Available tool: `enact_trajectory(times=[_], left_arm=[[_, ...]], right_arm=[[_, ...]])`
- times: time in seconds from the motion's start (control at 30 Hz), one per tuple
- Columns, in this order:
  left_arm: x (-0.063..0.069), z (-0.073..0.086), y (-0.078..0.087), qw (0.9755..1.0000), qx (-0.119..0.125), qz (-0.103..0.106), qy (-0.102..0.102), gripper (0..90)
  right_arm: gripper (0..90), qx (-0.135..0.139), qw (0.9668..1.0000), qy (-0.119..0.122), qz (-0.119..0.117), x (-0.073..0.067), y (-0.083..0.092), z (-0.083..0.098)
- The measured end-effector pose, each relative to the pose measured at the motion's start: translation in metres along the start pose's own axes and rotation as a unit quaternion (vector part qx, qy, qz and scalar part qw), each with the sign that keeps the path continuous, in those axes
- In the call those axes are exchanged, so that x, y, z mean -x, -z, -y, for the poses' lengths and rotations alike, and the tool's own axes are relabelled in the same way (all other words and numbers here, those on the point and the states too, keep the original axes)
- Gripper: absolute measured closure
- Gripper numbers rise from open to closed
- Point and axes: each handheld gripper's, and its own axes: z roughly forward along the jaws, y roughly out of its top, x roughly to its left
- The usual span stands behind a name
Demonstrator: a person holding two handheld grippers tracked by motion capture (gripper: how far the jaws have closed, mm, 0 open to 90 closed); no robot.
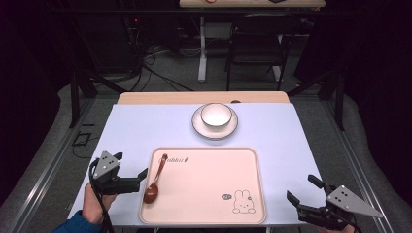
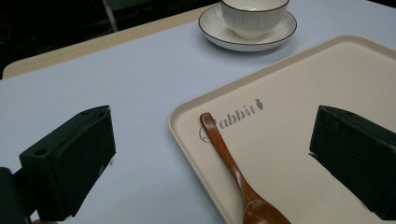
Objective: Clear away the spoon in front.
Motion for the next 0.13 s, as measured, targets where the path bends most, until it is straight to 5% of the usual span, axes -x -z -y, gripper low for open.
enact_trajectory(times=[0.13], left_arm=[[-0.0050,0.0033,-0.0042,0.9999,-0.008,-0.002,0.012,0.2]], right_arm=[[11.8,0.000,1.0000,0.000,-0.001,-0.0003,-0.0004,0.0000]])
